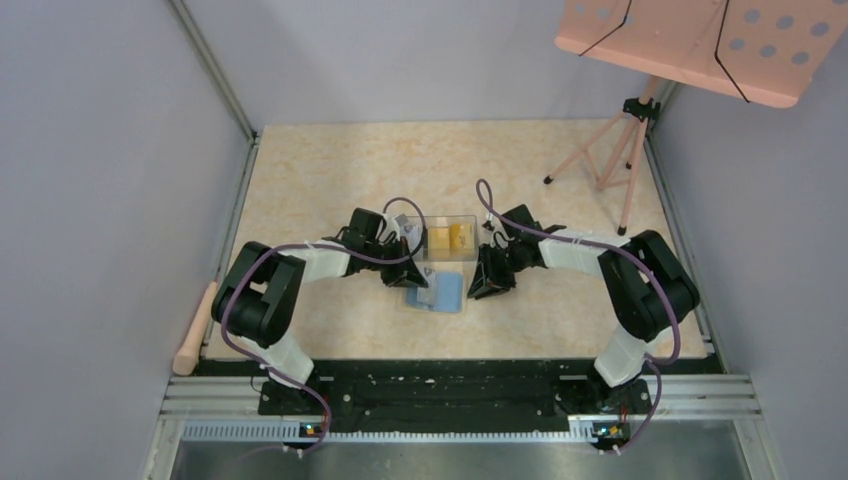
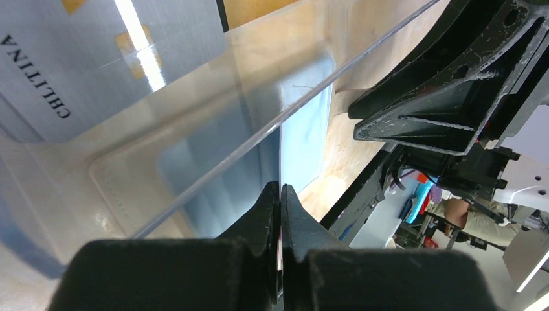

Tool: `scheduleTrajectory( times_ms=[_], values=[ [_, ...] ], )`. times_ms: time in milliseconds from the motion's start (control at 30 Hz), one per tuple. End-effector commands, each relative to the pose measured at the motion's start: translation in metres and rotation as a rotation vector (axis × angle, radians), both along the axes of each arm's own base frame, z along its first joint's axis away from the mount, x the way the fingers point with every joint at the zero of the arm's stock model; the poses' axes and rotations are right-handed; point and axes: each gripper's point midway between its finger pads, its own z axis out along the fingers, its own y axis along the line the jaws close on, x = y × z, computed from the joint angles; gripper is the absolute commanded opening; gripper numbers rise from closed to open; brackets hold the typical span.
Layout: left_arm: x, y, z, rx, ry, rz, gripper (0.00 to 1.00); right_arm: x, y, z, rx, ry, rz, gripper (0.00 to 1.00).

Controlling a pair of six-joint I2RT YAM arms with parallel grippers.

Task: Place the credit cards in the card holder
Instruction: Insert the credit card into the card holder.

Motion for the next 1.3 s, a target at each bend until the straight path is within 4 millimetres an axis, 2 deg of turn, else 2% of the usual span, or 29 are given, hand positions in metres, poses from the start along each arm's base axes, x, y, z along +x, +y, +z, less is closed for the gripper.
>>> scheduleTrajectory(
  times_ms=[0, 233, 400, 567, 767, 1100, 1267],
  values=[
    [-0.001, 0.002, -0.002, 0.014, -0.007, -0.008, 0.0, 0.005, 0.006, 0.002, 0.033, -0.03, 0.021, 0.27],
    [-0.008, -0.006, -0.01, 0.034, 0.007, -0.022, 0.0, 0.004, 0.005, -0.001, 0.033, -0.025, 0.026, 0.27],
    [-0.014, -0.018, -0.01, 0.034, 0.015, -0.023, 0.0, 0.003, 0.005, -0.001, 0.037, -0.024, 0.027, 0.27],
    [-0.017, -0.021, -0.01, 0.048, 0.01, -0.017, 0.0, 0.001, 0.005, -0.002, 0.039, -0.019, 0.027, 0.27],
    [-0.017, -0.008, -0.014, 0.119, -0.001, 0.017, 0.0, -0.002, 0.004, -0.004, 0.037, -0.016, 0.028, 0.26],
    [-0.01, 0.017, -0.004, 0.12, -0.045, 0.077, 0.0, -0.004, 0.003, -0.005, 0.037, -0.013, 0.03, 0.26],
    [-0.009, 0.018, -0.005, 0.111, -0.044, 0.061, 0.0, -0.004, 0.003, -0.005, 0.038, -0.012, 0.029, 0.26]
  ],
)
